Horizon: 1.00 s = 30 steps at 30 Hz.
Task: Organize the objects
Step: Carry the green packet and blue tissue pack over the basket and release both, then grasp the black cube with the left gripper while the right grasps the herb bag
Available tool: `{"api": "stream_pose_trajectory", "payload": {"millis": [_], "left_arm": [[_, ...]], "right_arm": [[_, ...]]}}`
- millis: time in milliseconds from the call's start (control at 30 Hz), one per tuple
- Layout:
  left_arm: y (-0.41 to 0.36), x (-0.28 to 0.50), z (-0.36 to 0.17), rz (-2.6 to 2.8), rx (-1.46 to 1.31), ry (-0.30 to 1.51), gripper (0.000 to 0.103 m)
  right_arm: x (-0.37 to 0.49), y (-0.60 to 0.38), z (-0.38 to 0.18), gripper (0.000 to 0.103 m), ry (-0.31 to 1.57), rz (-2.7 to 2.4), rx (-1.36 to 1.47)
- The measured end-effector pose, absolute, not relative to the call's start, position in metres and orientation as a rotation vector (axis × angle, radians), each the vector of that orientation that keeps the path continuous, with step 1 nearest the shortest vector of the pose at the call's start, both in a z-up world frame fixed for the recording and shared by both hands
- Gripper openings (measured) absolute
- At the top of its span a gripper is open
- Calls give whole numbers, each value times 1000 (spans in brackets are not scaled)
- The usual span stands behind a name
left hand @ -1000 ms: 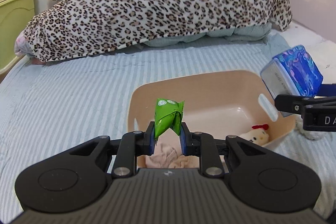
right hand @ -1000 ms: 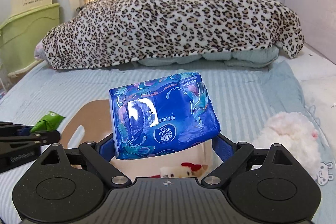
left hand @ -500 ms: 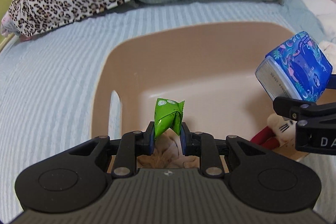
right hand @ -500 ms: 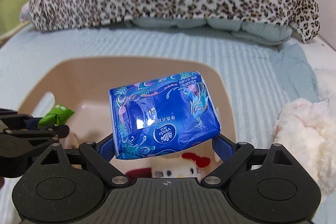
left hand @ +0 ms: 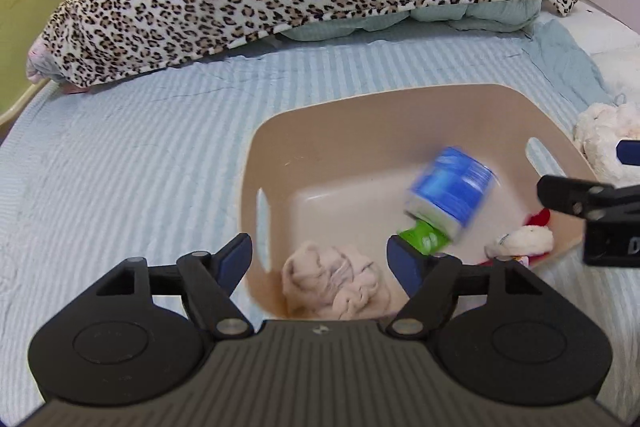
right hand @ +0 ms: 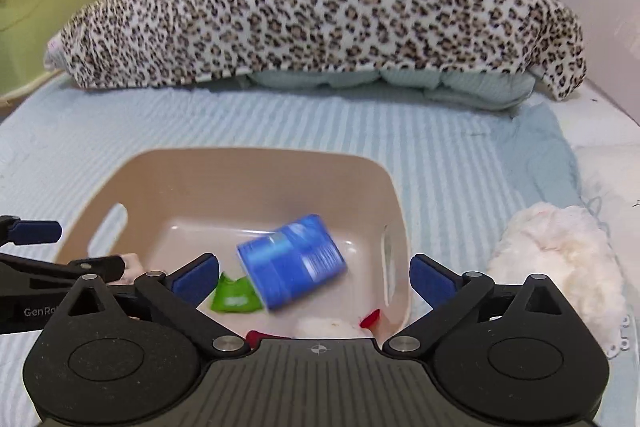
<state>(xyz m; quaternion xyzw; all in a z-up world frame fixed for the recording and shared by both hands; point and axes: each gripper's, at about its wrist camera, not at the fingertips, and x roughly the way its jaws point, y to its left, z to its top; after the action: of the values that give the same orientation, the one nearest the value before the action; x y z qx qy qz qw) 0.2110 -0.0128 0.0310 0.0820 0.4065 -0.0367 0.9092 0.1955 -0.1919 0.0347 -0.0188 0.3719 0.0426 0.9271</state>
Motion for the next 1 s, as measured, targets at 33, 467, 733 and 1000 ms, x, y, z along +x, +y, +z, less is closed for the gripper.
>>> {"api": "stream_pose_trajectory", "payload": {"millis": [33,467,733,1000], "left_arm": [[-11,206,34,-75,167,835,76],[1,137,27,-84,183,880,81],[5,114,-7,-79,192,955,81],[7,108,-35,-80,190,1025,81]], "right_arm": [[190,-193,39,103,758,89,-35],[127,-199,31,103,820,102,-21],[107,-196,-2,103,909,108,-24],[100,-191,-40,103,1016,126,-28]]}}
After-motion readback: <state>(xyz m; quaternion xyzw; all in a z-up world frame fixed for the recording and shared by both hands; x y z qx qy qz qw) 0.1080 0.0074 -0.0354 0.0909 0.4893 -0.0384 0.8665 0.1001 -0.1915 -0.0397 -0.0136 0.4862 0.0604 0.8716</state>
